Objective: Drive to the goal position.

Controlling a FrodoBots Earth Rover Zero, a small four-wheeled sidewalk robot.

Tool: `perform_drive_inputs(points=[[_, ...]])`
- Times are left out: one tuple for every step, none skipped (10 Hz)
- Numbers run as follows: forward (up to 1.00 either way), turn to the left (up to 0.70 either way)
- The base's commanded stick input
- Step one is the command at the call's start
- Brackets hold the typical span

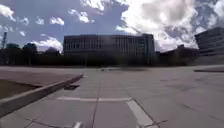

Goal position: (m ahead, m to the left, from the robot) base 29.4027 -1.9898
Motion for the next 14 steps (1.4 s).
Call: perform_drive_inputs(points=[[0.70,0.00],[0.70,0.00],[0.70,0.00],[0.70,0.00],[0.70,0.00],[0.70,0.00],[0.70,0.00],[0.70,0.00],[0.70,0.00],[0.70,0.00],[0.70,0.00],[0.64,0.00],[0.29,0.00],[0.06,0.00]])
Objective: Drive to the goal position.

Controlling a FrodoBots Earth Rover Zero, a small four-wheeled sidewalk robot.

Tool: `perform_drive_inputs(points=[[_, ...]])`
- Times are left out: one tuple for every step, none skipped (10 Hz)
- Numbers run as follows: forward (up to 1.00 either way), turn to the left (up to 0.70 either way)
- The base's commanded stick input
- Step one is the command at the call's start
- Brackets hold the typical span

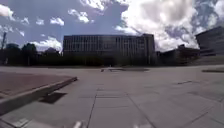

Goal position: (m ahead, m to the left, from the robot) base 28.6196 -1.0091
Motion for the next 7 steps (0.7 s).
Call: perform_drive_inputs(points=[[0.06,0.00],[0.05,0.00],[0.06,0.00],[0.05,0.00],[0.05,0.00],[0.05,0.00],[0.05,0.00]])
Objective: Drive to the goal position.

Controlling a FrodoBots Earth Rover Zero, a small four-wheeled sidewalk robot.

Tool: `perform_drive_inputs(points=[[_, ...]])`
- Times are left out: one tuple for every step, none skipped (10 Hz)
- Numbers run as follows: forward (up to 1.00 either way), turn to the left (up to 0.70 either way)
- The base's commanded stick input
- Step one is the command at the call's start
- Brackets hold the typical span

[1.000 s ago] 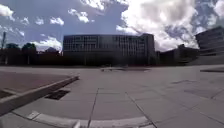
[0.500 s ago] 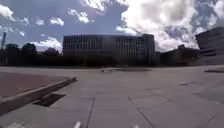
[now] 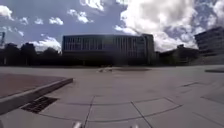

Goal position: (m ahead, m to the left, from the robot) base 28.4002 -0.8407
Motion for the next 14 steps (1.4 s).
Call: perform_drive_inputs(points=[[0.06,0.00],[0.05,0.00],[0.05,0.00],[0.05,0.00],[0.06,0.00],[0.06,0.00],[0.05,0.00],[0.06,0.00],[0.06,0.00],[0.06,0.00],[0.05,0.00],[0.06,0.00],[0.05,0.00],[0.05,0.00]])
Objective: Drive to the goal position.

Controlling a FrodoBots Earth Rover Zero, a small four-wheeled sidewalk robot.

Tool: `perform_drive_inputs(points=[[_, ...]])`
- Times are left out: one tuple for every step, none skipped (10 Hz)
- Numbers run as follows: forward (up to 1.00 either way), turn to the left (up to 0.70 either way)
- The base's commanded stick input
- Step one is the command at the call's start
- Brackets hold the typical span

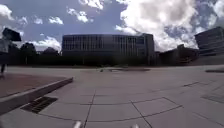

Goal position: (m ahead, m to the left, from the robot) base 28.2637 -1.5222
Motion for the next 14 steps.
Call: perform_drive_inputs(points=[[0.05,0.00],[0.05,0.00],[0.06,0.00],[0.06,0.00],[0.06,0.00],[0.05,0.00],[0.05,0.00],[0.06,0.00],[0.05,0.00],[0.05,0.00],[0.05,0.00],[0.05,0.00],[0.06,0.00],[0.05,0.00]])
